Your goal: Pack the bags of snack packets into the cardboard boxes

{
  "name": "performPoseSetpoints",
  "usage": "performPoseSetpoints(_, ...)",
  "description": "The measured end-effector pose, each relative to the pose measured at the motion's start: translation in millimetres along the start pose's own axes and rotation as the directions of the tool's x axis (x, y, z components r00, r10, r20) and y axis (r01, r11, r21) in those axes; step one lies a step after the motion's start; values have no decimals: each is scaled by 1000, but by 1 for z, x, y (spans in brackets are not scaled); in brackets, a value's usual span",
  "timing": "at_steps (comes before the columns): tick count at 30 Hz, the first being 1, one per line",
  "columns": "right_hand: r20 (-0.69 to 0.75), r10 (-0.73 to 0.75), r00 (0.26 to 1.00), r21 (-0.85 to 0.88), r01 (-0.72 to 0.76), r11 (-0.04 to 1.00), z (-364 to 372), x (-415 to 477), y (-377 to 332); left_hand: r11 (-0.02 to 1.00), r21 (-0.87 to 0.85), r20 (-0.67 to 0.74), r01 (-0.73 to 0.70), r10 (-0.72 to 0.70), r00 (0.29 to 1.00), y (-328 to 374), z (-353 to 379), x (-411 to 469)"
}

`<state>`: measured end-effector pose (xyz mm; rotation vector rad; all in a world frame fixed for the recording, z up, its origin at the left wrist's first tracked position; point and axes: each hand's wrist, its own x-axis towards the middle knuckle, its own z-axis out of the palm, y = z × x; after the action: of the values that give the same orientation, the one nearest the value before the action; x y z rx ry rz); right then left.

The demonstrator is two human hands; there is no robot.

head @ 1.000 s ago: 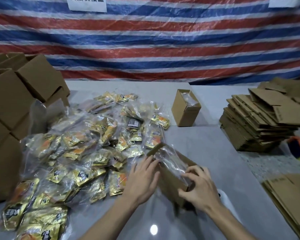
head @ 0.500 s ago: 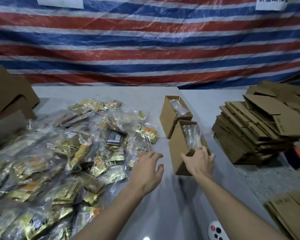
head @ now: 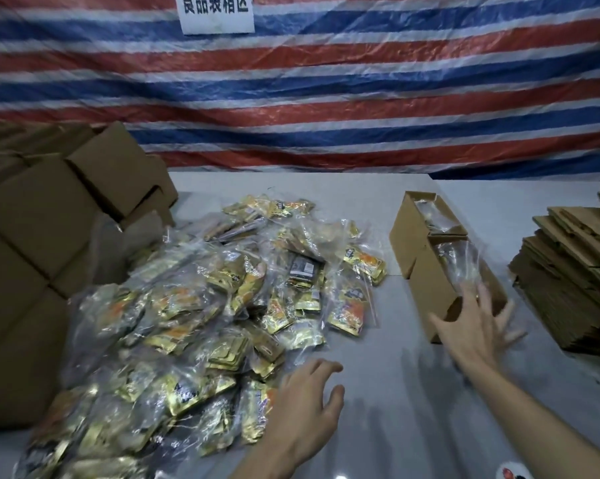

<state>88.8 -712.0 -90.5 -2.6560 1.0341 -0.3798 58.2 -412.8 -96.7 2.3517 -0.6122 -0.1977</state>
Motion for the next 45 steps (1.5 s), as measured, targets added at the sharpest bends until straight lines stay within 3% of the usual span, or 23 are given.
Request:
performPoseSetpoints(2, -28, -149, 988, 27, 150, 988, 2, -32, -19, 999, 25, -35, 31, -30, 999, -9, -13, -9)
performPoseSetpoints(7, 105, -431, 896, 182, 408, 894, -2, -109, -88, 994, 100, -185, 53, -34, 982, -29, -62, -30)
performPoseSetpoints(12, 253, -600, 759, 431, 467, 772, -7, -170, -142, 963, 97, -391, 250, -194, 900, -82, -131, -68)
performPoseSetpoints(14, 328, -638, 696, 458, 474, 752, -6, -192, -153, 920, 136, -470, 367, -266, 841, -114, -165, -91)
performPoseSetpoints(17, 431, -654, 622, 470, 464, 751, 1, -216, -158, 812, 184, -651, 554, -322, 688, -161, -220, -129)
performPoseSetpoints(20, 484, -664, 571, 486, 455, 746, 8, -232, -158, 743, 206, -815, 637, -231, 532, -193, -275, -156)
performPoseSetpoints(22, 521, -659, 543, 501, 430, 751, 10, -240, -159, 711, 247, -849, 658, -169, 500, -203, -310, -162)
performPoseSetpoints(26, 548, -664, 508, 518, 417, 747, 13, -247, -162, 668, 243, -783, 703, -293, 549, -205, -359, -159)
performPoseSetpoints(29, 541, -671, 508, 535, 408, 740, 9, -249, -164, 708, 154, -752, 689, -368, 547, -191, -373, -157)
performPoseSetpoints(32, 511, -686, 518, 573, 390, 721, 3, -248, -167, 772, 92, -787, 629, -331, 521, -163, -380, -159)
performPoseSetpoints(36, 438, -700, 563, 612, 384, 692, -6, -244, -170, 823, 140, -845, 550, -190, 500, -119, -385, -173)
performPoseSetpoints(42, 358, -712, 605, 731, 293, 616, -28, -238, -168, 863, 302, -754, 406, -45, 656, -56, -378, -204)
performPoseSetpoints(45, 271, -704, 656, 785, 272, 556, -42, -236, -168, 903, 353, -652, 246, 49, 757, -28, -361, -220)
